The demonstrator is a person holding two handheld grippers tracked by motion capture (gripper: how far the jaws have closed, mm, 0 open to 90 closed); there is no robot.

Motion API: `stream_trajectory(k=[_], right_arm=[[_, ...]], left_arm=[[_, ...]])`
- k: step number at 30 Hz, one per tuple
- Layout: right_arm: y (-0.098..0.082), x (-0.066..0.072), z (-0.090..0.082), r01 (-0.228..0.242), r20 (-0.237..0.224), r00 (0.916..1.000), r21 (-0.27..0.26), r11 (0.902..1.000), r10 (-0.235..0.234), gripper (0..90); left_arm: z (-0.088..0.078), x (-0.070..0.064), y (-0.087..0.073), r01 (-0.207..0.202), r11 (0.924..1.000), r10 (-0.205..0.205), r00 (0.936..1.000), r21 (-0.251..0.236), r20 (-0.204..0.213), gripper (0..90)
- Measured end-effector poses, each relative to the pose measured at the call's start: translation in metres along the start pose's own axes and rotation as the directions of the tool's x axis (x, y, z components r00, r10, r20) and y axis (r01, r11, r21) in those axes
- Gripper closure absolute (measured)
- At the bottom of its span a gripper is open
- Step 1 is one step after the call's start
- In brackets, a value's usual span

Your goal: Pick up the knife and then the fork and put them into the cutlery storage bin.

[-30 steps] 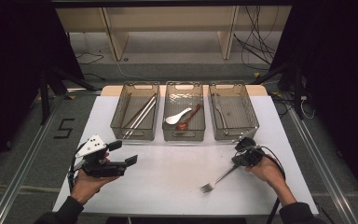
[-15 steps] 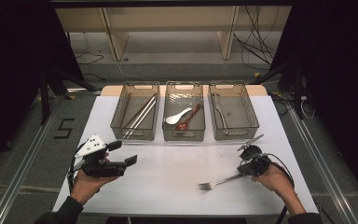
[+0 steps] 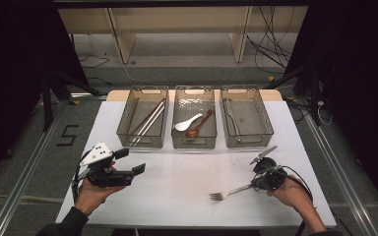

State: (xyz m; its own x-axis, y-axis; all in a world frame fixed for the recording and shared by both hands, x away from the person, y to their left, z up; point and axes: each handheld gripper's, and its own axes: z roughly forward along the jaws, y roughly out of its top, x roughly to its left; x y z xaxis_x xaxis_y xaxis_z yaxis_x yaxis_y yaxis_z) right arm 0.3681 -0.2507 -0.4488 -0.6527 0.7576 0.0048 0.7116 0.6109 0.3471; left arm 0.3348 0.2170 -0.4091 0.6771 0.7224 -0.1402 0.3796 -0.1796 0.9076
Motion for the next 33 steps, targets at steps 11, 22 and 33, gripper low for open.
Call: stream_trajectory(k=[11, 22, 33], right_arm=[[0.0, -0.016, 0.008, -0.042, 0.026, 0.9988, 0.027, 0.9988, 0.041, 90.0], [-0.002, -0.004, 0.004, -0.005, -0.036, 0.9993, 0.076, 0.9971, 0.008, 80.9], [0.015, 0.032, 0.008, 0.228, -0.109, 0.9692, 0.06, 0.9718, -0.221, 50.2]], left_arm=[[0.001, 0.0, 0.0, -0.002, 1.0, 0.002, 1.0, -0.002, 0.002, 15.5], [-0.001, -0.001, 0.001, -0.005, 1.0, 0.005, 1.0, -0.002, 0.0, 15.5], [-0.001, 0.0, 0.001, -0.001, 1.0, 0.001, 1.0, -0.01, 0.0, 15.4]])
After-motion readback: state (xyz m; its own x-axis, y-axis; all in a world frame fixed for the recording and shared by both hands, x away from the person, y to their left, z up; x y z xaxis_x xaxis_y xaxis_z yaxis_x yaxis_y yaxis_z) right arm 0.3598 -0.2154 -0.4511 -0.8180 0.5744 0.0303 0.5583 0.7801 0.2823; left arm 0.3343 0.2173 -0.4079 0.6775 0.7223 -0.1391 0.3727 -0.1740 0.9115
